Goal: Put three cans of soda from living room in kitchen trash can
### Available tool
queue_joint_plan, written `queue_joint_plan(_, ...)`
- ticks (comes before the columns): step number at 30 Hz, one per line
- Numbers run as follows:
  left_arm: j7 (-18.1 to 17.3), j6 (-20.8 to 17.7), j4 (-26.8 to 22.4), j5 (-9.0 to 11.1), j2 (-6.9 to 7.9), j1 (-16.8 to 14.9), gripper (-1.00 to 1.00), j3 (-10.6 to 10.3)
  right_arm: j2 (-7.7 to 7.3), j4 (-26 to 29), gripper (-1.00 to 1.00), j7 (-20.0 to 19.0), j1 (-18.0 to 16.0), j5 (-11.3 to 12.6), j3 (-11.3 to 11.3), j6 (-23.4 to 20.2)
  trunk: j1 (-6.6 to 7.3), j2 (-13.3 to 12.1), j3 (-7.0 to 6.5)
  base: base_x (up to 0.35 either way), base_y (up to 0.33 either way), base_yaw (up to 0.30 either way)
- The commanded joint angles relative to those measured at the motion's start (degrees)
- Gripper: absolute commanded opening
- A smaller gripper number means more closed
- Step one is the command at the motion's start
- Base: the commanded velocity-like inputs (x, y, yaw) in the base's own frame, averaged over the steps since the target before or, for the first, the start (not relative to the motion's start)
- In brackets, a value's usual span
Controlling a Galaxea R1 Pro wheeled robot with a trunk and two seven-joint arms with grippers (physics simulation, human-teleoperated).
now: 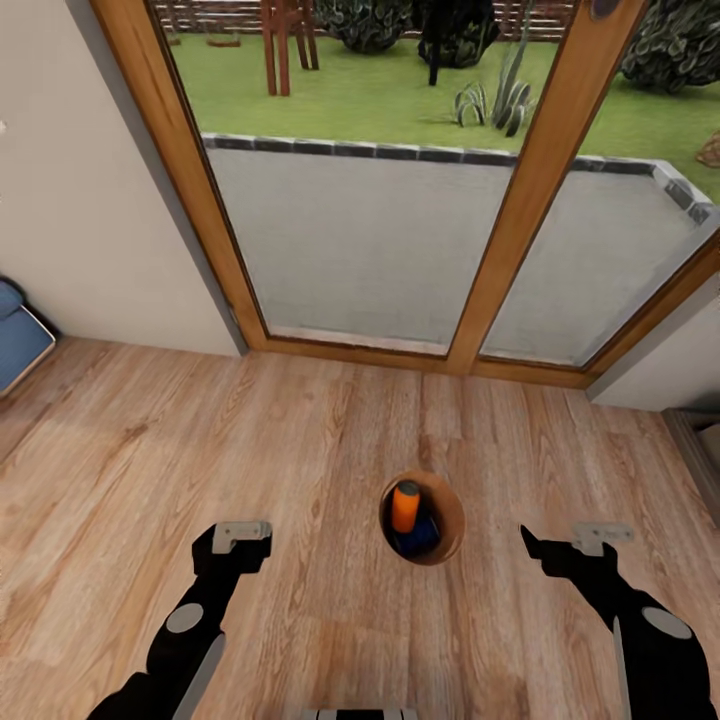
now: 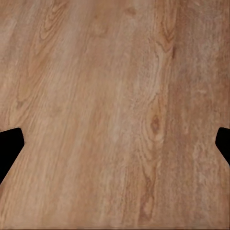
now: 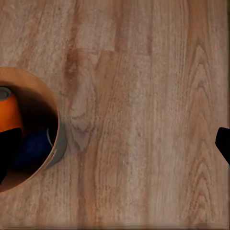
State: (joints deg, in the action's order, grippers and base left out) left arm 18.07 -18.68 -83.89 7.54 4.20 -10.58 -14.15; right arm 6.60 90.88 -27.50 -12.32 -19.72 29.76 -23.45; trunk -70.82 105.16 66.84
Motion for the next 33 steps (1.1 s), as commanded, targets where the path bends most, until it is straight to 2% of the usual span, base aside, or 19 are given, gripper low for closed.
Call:
queue_joint_plan(1,0.0,0.0,0.2,0.0,0.13,0.2,1.00,0.0,-0.09,0.0,1.00,-0.3,0.2,0.0,0.5,0.0,0.23,-0.4,-0.19,0.000,0.000,0.000)
queue_joint_plan(4,0.0,0.1,0.7,0.0,0.46,0.7,1.00,0.0,-0.40,0.0,1.00,-1.1,1.4,0.0,2.1,1.7,0.88,-1.6,-0.72,0.000,0.000,0.000)
queue_joint_plan(7,0.0,0.1,1.1,0.0,0.70,1.3,1.00,0.1,-0.55,-0.1,1.00,-1.3,2.6,-0.1,2.7,4.3,1.54,-2.8,-1.26,0.000,0.000,0.000)
queue_joint_plan(12,-0.1,0.4,1.6,0.0,0.95,2.1,1.00,0.1,-0.66,-0.2,1.00,-1.5,5.1,-0.2,3.2,6.9,2.64,-4.8,-2.16,0.000,0.000,0.000)
queue_joint_plan(21,-0.1,3.6,5.0,-0.1,1.06,2.5,1.00,0.1,-0.83,-0.9,1.00,-1.6,9.1,-0.1,3.3,10.6,4.62,-8.4,-3.78,0.000,0.000,0.000)
queue_joint_plan(28,0.0,5.8,7.1,-0.1,1.07,2.8,1.00,0.0,-0.94,-6.2,1.00,-1.6,10.6,-0.2,3.5,16.2,6.16,-11.2,-5.03,0.000,0.000,0.000)
queue_joint_plan(33,0.1,8.4,9.5,-0.1,1.07,4.0,1.00,0.0,-2.28,-11.8,1.00,-1.5,10.9,-0.3,3.7,18.3,7.25,-13.2,-5.93,0.000,0.000,0.000)
